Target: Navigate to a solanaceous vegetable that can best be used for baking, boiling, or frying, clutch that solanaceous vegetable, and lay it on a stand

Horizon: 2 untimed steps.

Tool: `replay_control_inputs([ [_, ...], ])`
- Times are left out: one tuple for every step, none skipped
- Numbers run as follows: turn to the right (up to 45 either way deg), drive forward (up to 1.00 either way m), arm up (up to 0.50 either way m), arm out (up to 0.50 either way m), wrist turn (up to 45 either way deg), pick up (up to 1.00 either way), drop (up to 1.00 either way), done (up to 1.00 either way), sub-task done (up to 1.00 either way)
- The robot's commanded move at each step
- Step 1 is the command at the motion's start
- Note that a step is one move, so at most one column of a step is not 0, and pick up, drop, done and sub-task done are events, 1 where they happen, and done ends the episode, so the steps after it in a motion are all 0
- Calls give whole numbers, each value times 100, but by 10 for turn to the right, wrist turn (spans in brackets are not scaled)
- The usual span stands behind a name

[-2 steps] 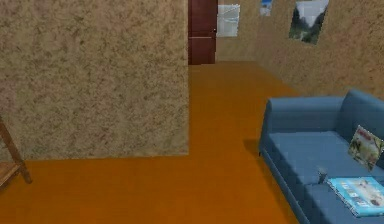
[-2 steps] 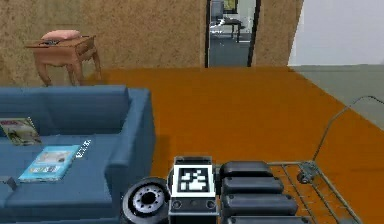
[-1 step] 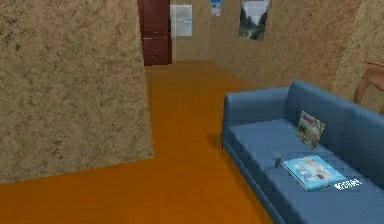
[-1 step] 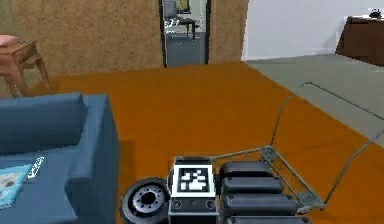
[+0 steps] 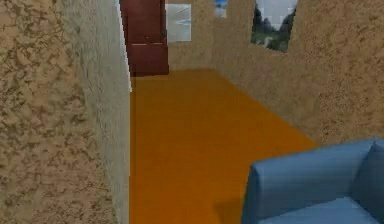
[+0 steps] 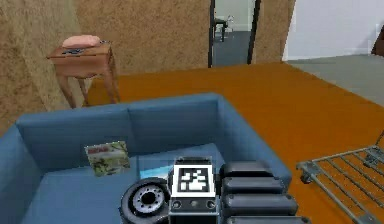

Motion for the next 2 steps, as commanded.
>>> replay_control_inputs([
  [0, 70, 0, 0, 0, 0, 0, 0, 0],
  [-120, 0, 0, 0, 0, 0, 0, 0, 0],
])
